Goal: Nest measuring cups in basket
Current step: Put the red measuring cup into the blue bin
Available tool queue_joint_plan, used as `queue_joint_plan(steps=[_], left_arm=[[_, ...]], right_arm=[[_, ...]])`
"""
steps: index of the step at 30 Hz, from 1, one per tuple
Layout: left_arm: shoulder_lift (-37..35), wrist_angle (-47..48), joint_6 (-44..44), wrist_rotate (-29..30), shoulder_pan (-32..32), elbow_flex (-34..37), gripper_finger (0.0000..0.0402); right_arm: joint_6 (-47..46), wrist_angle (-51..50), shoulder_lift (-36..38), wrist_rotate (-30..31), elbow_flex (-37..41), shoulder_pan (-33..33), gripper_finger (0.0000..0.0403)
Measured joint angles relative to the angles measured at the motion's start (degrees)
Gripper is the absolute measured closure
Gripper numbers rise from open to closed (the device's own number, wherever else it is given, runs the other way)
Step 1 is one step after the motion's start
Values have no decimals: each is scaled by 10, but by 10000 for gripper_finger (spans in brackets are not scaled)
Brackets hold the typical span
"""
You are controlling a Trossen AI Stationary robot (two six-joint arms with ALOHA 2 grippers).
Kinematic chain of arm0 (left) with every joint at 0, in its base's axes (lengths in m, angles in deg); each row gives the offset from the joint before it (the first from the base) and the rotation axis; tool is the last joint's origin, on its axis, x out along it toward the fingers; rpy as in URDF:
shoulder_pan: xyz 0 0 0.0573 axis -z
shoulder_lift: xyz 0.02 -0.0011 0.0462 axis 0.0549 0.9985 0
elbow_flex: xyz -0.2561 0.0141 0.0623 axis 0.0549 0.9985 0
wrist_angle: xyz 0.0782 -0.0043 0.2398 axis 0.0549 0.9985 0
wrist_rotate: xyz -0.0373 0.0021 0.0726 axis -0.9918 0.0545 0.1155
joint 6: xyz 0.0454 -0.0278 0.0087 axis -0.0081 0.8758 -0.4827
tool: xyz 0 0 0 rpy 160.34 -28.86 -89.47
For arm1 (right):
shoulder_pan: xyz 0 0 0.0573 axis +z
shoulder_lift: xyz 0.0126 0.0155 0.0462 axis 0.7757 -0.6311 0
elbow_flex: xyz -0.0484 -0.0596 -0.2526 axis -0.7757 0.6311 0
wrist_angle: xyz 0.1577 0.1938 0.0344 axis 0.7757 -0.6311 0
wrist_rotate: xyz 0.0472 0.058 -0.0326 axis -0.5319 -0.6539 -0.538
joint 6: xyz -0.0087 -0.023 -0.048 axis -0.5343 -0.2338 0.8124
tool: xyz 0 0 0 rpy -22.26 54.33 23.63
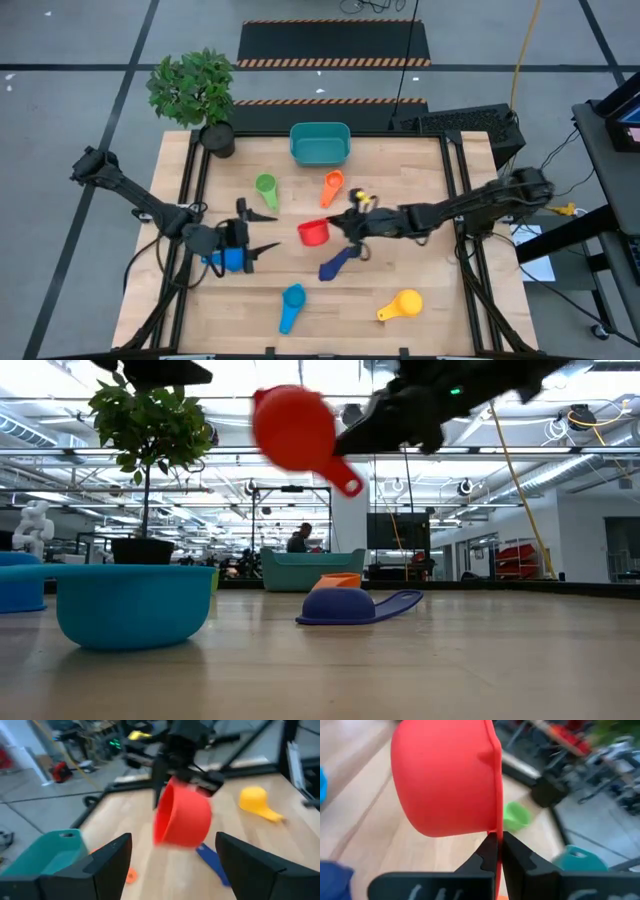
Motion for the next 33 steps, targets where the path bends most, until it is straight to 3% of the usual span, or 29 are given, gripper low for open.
queue_joint_plan(steps=[4,8,15,20,26,28,33], left_arm=[[-5,2,-2,76,-8,0,134],[21,-33,-7,77,-28,0,147],[122,-258,-112,65,-47,0,142],[217,-480,-219,50,-49,0,141],[335,-724,-273,-49,-76,-7,138],[366,-768,-283,-56,-85,-23,137],[426,-779,-309,-79,-102,-98,144]], right_arm=[[-31,123,80,20,95,-1,403],[-36,231,132,28,161,-1,403],[-55,447,151,-90,234,-14,403],[-64,502,148,-137,241,-21,403],[-64,615,107,-145,239,-22,403],[-72,667,83,-172,239,-22,403],[-83,669,47,-200,192,-23,403]])
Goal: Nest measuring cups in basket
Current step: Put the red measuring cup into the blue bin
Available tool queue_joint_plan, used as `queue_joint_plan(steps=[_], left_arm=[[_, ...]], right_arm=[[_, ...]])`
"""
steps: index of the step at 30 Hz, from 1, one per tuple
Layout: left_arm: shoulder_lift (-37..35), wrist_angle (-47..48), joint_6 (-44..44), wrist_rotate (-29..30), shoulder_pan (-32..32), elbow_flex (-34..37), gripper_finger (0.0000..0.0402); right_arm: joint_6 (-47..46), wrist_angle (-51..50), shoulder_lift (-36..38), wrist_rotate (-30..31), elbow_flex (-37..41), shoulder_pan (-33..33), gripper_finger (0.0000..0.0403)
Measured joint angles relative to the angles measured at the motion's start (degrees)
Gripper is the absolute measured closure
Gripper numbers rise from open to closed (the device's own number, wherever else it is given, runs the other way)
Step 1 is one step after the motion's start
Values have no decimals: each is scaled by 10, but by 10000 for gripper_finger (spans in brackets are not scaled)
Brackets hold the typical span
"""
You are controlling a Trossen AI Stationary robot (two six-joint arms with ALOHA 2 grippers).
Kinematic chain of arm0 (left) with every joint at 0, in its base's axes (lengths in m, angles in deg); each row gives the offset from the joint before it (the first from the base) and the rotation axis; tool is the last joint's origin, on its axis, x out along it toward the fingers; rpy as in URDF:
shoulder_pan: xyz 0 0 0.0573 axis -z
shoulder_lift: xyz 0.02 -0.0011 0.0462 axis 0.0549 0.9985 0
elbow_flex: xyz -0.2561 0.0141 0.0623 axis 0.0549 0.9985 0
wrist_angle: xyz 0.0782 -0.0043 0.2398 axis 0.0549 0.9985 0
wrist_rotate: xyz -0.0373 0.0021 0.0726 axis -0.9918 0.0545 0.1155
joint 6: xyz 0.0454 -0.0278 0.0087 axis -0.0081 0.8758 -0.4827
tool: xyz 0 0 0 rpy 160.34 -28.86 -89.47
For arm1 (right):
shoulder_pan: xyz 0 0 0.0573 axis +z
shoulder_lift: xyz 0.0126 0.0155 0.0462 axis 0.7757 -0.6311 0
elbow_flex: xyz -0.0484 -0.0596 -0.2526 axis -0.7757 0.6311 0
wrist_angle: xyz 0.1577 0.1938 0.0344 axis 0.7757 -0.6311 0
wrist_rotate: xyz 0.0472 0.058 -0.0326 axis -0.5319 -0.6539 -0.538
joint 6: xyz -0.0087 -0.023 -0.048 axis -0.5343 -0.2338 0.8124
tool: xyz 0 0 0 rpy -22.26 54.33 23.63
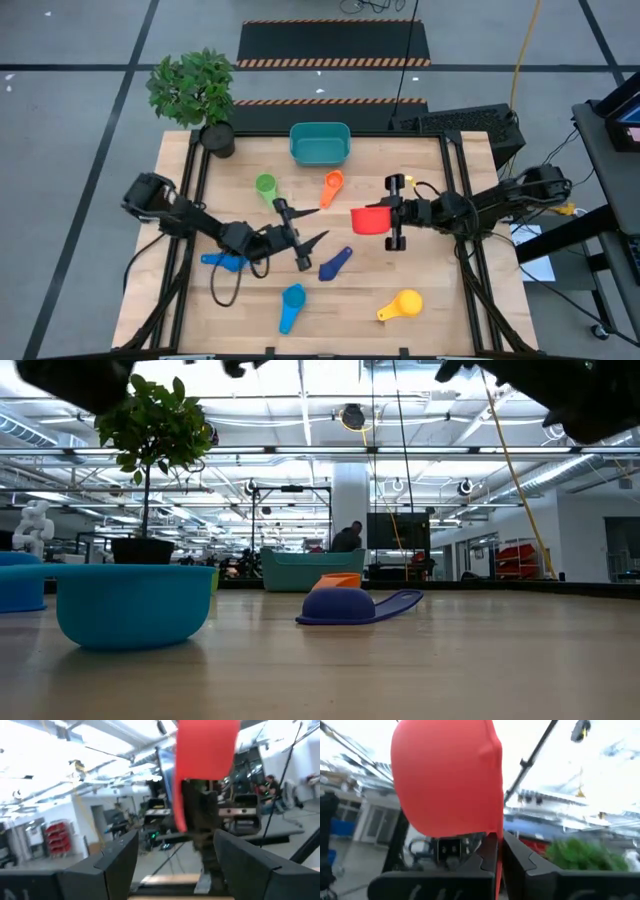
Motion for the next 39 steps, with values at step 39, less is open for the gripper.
queue_joint_plan(steps=[39], left_arm=[[61,-70,51,-217,-66,-126,250]], right_arm=[[59,0,-55,-43,-170,22,403]])
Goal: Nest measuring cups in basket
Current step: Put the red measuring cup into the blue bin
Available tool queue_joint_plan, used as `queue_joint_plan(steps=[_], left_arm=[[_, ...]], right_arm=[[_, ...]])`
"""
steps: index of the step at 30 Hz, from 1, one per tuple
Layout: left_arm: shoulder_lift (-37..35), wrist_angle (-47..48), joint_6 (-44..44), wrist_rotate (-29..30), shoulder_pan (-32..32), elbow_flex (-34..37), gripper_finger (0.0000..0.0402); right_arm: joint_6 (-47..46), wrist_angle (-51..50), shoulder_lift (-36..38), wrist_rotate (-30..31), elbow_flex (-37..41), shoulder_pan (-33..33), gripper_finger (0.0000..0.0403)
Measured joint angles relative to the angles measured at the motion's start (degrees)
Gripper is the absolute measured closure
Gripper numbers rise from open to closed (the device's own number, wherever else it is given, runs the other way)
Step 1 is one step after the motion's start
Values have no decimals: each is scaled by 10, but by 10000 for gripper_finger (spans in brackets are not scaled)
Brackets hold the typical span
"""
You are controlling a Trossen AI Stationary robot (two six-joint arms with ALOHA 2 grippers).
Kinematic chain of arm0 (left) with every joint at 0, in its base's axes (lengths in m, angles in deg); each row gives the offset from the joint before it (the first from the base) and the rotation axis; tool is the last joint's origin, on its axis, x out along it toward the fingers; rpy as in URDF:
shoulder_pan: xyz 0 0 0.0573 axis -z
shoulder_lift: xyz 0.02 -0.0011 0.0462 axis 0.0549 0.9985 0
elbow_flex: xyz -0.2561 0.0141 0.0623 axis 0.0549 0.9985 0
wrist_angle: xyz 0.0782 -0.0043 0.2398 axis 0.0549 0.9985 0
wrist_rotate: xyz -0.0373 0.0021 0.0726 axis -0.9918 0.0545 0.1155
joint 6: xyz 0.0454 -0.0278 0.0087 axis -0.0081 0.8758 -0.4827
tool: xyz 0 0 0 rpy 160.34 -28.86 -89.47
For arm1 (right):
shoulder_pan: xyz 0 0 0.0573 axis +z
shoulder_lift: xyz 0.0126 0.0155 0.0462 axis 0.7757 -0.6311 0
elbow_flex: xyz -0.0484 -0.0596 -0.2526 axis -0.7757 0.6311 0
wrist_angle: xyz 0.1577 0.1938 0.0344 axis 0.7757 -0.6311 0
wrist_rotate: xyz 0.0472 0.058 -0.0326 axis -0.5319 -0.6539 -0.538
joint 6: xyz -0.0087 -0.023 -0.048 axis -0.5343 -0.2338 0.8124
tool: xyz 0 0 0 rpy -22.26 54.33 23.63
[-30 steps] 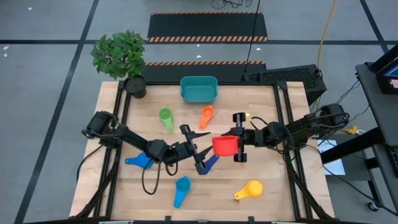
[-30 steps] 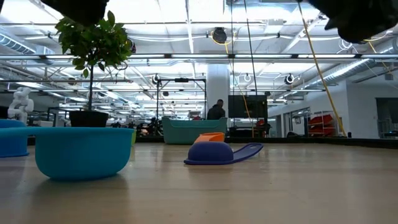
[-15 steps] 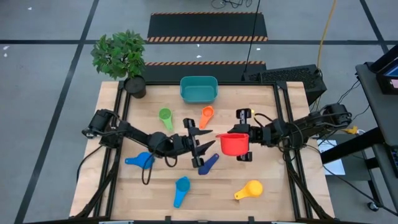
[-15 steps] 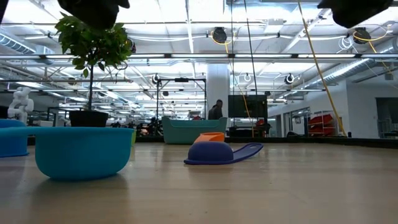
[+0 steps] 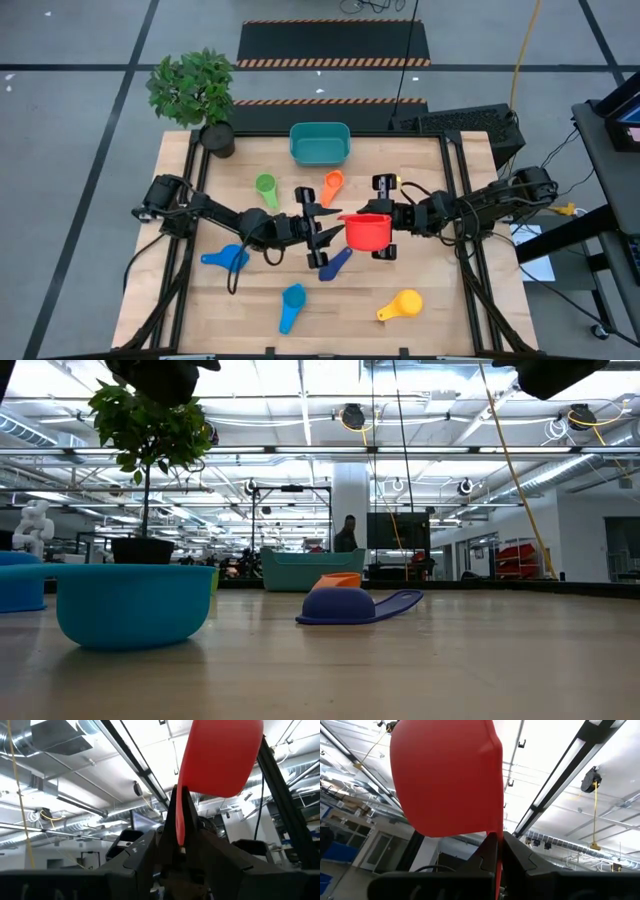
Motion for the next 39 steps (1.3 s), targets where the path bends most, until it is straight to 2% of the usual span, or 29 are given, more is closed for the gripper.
queue_joint_plan(steps=[11,26,34,39], left_arm=[[0,1,-3,0,0,0,252],[0,8,11,0,4,0,383],[0,8,2,4,12,0,394],[-8,11,-23,28,22,7,396]], right_arm=[[-6,-1,0,1,0,-1,403],[-24,-17,0,1,0,-1,403],[-43,-24,0,0,0,0,401],[-67,-32,13,3,19,1,368]])
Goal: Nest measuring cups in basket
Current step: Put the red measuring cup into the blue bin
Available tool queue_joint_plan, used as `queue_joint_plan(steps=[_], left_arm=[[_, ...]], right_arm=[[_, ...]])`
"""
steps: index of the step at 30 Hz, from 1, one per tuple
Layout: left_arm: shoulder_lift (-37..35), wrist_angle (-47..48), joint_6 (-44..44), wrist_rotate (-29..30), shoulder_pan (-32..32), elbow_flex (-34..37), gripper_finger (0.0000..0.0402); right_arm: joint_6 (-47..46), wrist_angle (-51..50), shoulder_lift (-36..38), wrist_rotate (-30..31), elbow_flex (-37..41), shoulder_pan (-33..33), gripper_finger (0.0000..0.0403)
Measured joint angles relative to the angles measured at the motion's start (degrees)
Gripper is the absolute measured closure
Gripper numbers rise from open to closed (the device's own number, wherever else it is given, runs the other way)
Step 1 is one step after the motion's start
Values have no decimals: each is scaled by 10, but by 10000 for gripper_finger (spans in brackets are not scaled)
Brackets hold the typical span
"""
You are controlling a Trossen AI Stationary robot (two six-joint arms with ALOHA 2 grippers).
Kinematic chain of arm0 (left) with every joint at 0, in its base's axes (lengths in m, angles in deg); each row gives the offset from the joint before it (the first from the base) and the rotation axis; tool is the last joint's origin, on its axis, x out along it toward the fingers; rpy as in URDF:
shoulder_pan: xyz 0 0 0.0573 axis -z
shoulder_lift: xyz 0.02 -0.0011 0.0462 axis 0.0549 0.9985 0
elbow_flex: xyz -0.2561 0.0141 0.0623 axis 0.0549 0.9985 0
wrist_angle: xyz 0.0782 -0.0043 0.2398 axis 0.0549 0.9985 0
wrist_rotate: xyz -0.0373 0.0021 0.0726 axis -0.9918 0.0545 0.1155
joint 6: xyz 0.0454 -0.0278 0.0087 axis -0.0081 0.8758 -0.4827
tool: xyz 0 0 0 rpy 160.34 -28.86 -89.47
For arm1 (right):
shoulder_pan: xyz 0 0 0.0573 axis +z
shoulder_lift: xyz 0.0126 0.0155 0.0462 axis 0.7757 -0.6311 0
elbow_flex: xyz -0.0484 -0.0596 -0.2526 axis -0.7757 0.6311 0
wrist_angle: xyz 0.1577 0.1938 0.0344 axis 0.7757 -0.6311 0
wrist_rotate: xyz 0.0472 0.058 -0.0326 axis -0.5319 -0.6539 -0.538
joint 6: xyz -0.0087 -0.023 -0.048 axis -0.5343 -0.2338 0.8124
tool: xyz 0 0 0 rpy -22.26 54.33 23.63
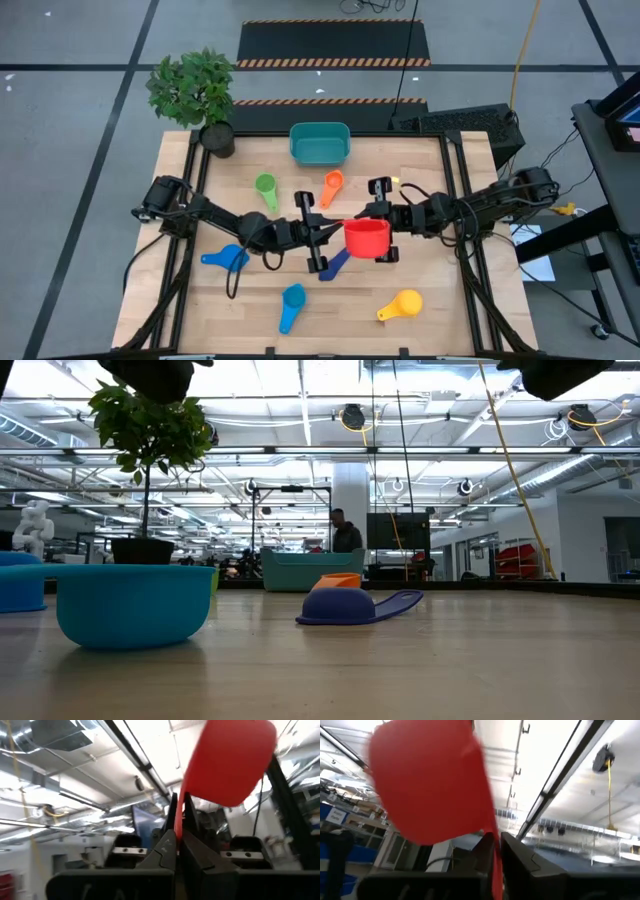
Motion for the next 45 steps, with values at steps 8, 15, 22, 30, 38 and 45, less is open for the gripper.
queue_joint_plan(steps=[8,15,22,30,38,45], left_arm=[[-131,84,-30,73,18,102,398],[-278,388,40,224,17,173,398],[-299,541,101,323,16,181,399],[-299,614,132,373,9,181,399],[-292,649,156,367,0,181,399],[-292,649,155,364,0,181,399]], right_arm=[[-45,-163,114,117,82,0,257],[-31,-468,207,287,93,25,203],[56,-554,207,427,93,58,200],[104,-588,207,464,93,59,201],[106,-551,197,371,92,47,236],[104,-519,154,328,92,26,261]])
